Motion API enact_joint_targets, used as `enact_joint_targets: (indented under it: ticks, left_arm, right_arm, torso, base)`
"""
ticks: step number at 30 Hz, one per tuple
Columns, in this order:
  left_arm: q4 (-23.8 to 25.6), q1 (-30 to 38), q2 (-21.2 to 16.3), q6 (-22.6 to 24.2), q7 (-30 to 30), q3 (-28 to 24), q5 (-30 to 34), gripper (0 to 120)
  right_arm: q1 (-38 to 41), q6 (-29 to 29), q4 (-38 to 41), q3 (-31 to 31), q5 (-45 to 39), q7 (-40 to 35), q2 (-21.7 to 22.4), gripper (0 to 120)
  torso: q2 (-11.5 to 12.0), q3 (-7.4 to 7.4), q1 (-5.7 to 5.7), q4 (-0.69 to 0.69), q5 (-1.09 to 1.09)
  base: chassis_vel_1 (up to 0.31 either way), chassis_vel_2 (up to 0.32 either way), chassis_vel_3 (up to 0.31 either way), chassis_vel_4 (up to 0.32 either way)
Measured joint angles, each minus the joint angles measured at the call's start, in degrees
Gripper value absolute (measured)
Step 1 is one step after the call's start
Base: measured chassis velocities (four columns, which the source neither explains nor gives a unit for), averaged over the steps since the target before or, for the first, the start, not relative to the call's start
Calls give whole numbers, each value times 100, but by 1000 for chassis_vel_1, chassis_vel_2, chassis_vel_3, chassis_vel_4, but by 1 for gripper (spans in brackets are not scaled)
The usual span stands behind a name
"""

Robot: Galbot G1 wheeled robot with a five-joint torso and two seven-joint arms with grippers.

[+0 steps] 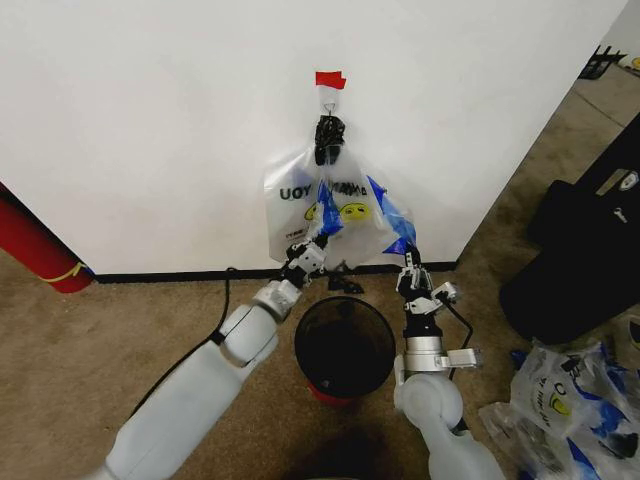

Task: Pick up the garbage bag from the wall and place it over the trash bin.

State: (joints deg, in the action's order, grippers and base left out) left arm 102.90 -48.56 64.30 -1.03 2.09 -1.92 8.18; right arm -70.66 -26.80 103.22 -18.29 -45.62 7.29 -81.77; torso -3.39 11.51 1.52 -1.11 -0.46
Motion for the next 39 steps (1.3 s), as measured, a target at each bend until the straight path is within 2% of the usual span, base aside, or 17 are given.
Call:
enact_joint_targets:
  ticks: [3, 7, 13, 19, 23, 30, 35, 39]
  left_arm:
    - [295, -391, -26, -17, -21, 302, 265, 0]
    - [565, -775, -72, -94, -16, 623, 295, 0]
    - [771, -1064, -158, -302, 12, 810, 262, 0]
    - [914, -1208, -352, -313, -5, 924, -344, 0]
    - [1011, -1697, -486, -281, 90, 1285, -1053, 0]
    - [1240, -2191, -447, -5, 281, 1641, -1445, 0]
    - [1491, -2296, -407, 36, 385, 1756, -1366, 0]
    - [2068, -2443, -303, -224, 489, 1914, -847, 0]
  right_arm:
    - [-57, -18, -19, -38, 11, 49, 30, 0]
    - [-153, -28, 26, -87, 31, 106, 40, 0]
    - [-318, -55, 184, -199, 138, 288, 37, 0]
    - [-699, -141, 471, -488, 318, 517, 113, 0]
    - [-1137, -359, 596, -836, 688, 841, 353, 0]
    - [-1580, -861, 594, -1124, 1418, 1095, 427, 0]
    - [-1619, -1074, 658, -1108, 1618, 1289, 382, 0]
    - [-1557, -1132, 1103, -991, 1696, 1318, 344, 0]
  torso:
    - [0, 0, 0, 0, -1]
    - [0, 0, 0, 2, 1]
    - [0, 0, 0, 1, 0]
    - [0, -1, 0, -2, 1]
    - [0, -1, 0, 2, 0]
    - [0, 0, 0, 1, -1]
    - [0, 0, 0, 0, 1]
    - [0, 0, 0, 1, 0]
  base:
    - [0, 0, 0, 0]
    - [0, 0, 0, 0]
    - [0, 0, 0, 0]
    - [0, 0, 0, 0]
    - [0, 0, 0, 0]
    - [0, 0, 0, 0]
    - [0, 0, 0, 0]
    - [0, 0, 0, 0]
